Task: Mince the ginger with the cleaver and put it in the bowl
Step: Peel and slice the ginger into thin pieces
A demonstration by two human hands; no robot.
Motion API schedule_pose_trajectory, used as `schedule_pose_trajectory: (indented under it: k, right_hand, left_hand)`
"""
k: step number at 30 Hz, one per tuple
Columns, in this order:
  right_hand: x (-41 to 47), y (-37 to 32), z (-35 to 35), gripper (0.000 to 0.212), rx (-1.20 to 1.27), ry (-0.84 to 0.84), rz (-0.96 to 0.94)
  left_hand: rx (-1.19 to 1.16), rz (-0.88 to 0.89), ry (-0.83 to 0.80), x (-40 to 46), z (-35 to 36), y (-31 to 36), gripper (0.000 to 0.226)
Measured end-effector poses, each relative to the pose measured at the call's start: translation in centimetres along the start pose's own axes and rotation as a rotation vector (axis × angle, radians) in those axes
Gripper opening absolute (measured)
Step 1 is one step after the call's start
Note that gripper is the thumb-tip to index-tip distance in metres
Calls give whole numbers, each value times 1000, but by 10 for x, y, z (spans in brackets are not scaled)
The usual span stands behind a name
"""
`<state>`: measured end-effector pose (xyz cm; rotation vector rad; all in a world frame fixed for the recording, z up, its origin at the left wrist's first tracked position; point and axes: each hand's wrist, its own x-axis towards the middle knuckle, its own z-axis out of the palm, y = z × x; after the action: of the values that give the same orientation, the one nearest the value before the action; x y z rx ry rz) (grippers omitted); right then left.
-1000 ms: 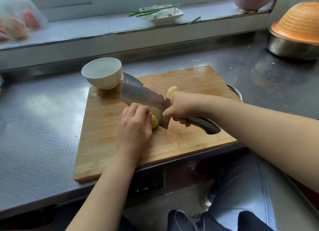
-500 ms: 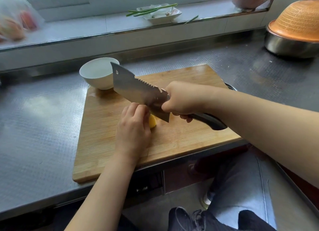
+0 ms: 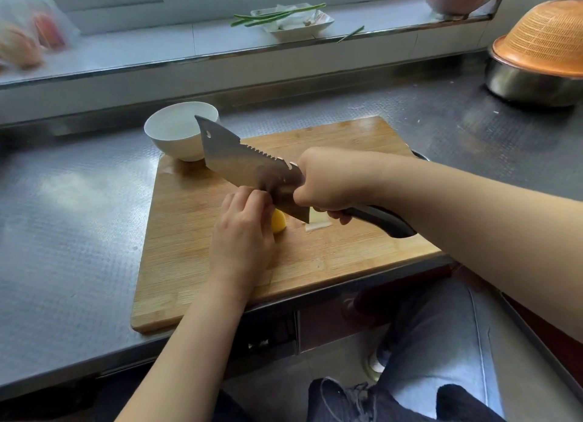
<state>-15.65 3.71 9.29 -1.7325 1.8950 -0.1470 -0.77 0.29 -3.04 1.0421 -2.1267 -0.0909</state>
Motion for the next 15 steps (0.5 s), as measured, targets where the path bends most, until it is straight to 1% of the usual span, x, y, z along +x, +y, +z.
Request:
schedule_pose_trajectory:
  k: [3,7,11,15]
  right_hand:
    - [2,-3,0,8,-11,-6,12]
    - [6,-4,5,10,-11,-21,34]
    - [18,-4,22,13,-16,-51,66]
    - [25,8,29,12,71,-45,87]
  left_hand:
    - [-6,-8,-6,0,0,0,8]
    - [4,-1,3,0,1,-1,8]
    - [1,-10,16,-1,2,-2,13]
    - [-13,10,34,-2,1,-2,8]
